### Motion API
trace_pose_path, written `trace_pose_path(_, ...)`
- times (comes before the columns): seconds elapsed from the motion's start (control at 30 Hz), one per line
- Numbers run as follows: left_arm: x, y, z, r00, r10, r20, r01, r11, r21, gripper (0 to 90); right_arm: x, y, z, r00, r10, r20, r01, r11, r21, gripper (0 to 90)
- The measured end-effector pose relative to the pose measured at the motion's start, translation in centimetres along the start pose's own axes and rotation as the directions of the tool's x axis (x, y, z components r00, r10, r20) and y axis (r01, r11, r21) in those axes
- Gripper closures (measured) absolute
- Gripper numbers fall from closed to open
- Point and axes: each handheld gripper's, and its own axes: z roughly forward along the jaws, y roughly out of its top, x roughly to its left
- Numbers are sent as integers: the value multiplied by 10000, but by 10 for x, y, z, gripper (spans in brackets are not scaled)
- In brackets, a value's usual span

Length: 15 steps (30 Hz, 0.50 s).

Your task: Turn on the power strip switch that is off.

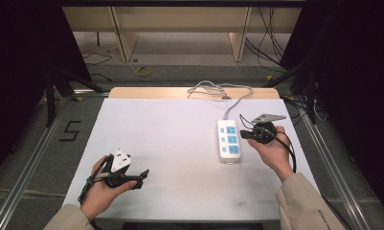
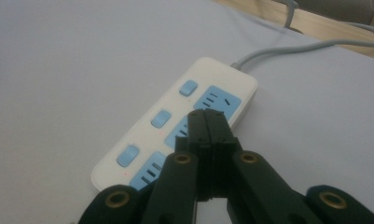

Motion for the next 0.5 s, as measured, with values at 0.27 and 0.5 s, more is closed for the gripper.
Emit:
trace_pose_path(0.27,0,0,0,10000,-5,-11,5,10000,3,155,1,3,5,10000,-28,11,28,9999,154,900)
trace_pose_path(0.5,0,0,0,10000,-6,-24,6,10000,1,154,0,7,8,10000,49,-5,-49,9997,220,900)
